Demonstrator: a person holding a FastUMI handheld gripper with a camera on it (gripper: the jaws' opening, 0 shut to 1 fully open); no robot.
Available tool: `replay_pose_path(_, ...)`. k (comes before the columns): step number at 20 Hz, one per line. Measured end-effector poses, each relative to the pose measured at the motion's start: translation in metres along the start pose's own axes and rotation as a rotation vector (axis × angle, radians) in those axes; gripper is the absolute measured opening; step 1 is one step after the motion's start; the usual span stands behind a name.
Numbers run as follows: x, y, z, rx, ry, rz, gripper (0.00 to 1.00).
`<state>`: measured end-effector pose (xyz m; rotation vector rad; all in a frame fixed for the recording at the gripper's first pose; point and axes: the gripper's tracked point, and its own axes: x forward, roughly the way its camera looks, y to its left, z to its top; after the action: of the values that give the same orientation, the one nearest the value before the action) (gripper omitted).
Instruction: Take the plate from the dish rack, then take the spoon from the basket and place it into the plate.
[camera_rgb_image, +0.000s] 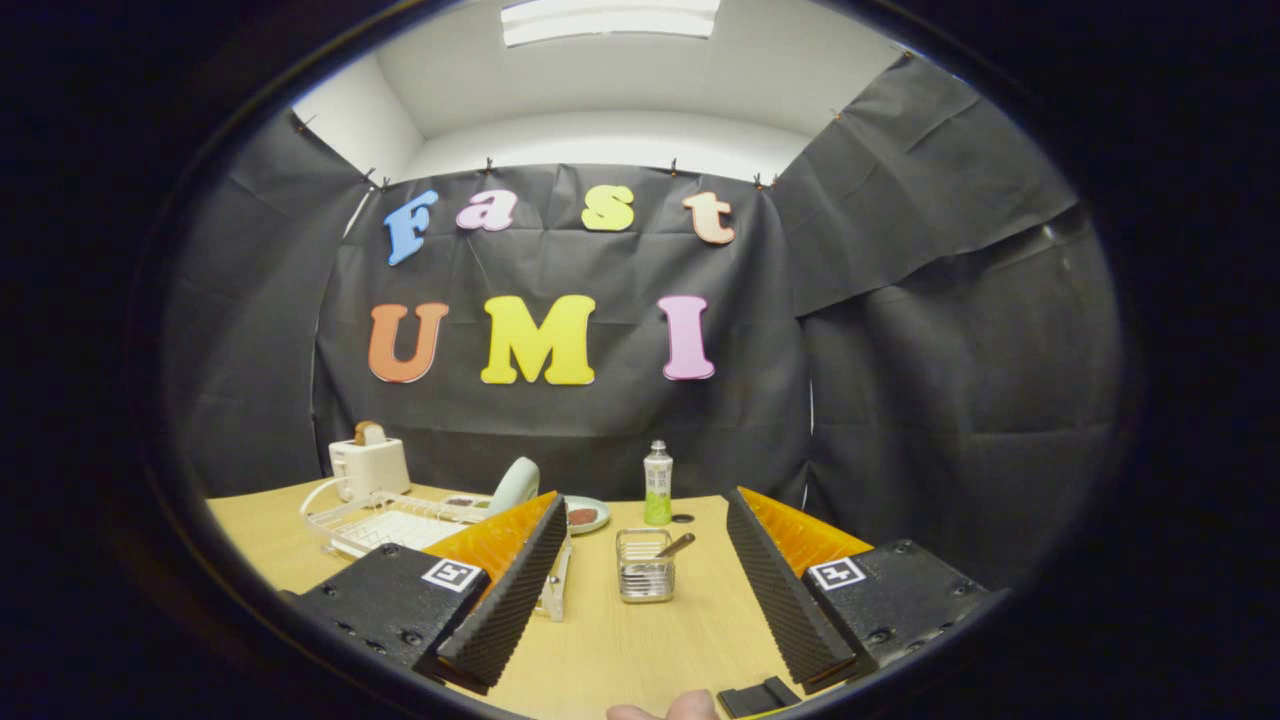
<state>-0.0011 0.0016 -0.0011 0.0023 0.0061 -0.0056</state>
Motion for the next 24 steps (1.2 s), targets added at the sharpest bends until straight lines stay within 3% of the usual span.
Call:
replay_pose_path(15,0.006,0.005,0.008,0.000,-0.008,-0.024,1.00)
replay_pose_path(24,0.036,0.045,0.038,-0.008,-0.009,0.031,1.00)
